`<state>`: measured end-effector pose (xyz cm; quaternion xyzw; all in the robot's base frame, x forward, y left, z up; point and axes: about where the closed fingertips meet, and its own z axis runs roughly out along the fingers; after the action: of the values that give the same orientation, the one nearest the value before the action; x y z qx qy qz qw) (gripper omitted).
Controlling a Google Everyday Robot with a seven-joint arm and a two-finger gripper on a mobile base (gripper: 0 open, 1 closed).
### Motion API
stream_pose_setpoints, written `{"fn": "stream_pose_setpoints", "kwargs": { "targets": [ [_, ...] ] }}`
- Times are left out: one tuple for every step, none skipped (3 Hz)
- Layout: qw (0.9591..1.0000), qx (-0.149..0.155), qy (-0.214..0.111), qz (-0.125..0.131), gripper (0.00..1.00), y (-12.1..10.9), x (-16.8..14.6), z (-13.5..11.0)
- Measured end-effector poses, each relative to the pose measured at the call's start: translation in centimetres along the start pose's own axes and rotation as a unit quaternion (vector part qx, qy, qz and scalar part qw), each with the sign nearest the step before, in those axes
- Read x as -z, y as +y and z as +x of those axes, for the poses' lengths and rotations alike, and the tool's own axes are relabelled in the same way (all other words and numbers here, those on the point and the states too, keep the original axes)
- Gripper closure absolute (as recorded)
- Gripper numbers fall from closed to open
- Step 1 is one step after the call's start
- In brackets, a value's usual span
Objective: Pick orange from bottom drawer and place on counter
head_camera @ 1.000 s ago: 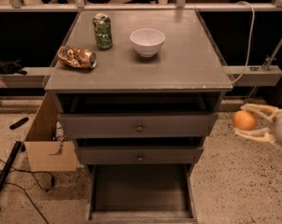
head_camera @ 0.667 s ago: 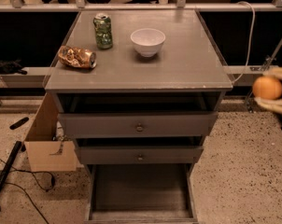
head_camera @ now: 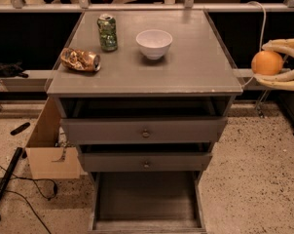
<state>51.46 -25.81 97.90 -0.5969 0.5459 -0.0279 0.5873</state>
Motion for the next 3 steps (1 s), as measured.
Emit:
{"fn": "stream_pose_setpoints", "kwargs": {
  "targets": [
    [0.9997, -0.008, -0.017, -0.014, 1.00, 0.2, -1.9, -0.1],
    [0.9970, -0.039, -0.040, -0.054, 1.00, 2.2, -7.2, 0.5],
    [0.9946, -0.051, -0.046, -0.077, 1.00, 3.3, -10.4, 1.2]
  ]
}}
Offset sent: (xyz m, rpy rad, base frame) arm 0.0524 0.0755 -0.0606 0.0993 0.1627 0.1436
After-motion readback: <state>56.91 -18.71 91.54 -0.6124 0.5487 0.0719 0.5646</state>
